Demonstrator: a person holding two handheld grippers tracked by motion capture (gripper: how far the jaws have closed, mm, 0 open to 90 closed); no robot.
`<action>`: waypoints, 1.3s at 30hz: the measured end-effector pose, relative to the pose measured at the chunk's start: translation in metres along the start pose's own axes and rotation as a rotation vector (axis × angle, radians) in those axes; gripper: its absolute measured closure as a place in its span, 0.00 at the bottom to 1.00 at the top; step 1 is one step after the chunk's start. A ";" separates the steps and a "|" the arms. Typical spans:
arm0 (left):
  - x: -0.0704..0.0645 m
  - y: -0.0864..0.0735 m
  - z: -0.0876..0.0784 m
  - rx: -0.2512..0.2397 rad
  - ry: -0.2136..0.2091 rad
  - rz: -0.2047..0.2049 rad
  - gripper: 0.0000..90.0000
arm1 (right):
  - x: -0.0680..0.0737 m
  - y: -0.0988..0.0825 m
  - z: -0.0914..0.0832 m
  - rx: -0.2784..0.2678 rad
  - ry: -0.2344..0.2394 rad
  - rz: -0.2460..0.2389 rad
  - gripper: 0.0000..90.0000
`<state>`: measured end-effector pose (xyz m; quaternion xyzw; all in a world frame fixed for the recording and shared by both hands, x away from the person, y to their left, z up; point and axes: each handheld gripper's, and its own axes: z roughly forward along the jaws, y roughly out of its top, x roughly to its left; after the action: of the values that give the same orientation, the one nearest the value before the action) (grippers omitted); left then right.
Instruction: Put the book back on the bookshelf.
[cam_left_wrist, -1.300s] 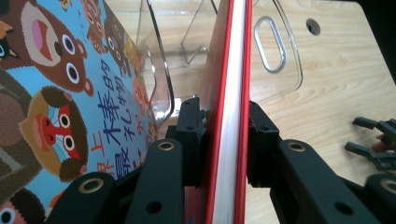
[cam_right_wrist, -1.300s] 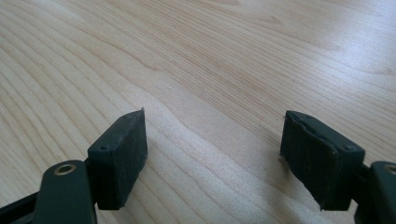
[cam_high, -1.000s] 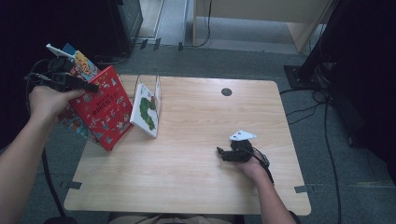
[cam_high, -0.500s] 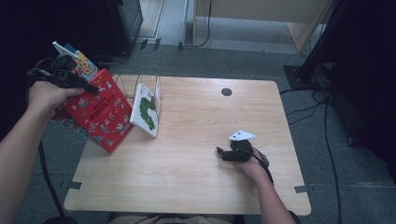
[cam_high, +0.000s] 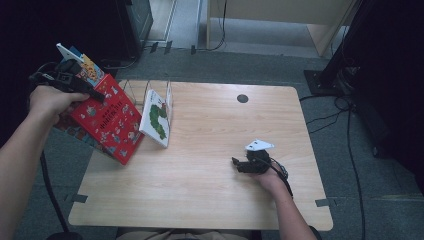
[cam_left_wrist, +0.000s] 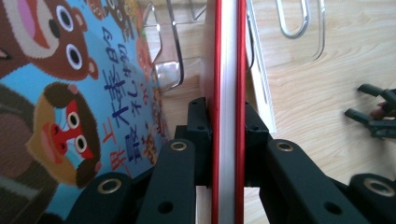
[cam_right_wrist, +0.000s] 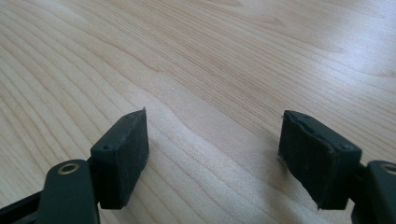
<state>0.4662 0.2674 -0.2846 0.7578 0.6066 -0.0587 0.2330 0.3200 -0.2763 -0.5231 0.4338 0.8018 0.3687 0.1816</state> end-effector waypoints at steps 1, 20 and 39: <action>0.000 0.001 0.000 -0.007 -0.003 -0.009 0.89 | 0.000 0.000 0.000 -0.001 0.000 -0.002 0.27; 0.012 0.031 0.005 -0.110 -0.017 -0.120 0.89 | 0.000 0.000 0.000 0.000 0.006 -0.002 0.29; 0.022 0.041 0.019 -0.110 -0.023 -0.129 0.88 | 0.002 0.000 -0.001 -0.001 0.001 -0.002 0.30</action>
<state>0.5149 0.2725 -0.2980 0.7026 0.6537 -0.0490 0.2767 0.3186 -0.2754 -0.5229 0.4329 0.8019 0.3693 0.1820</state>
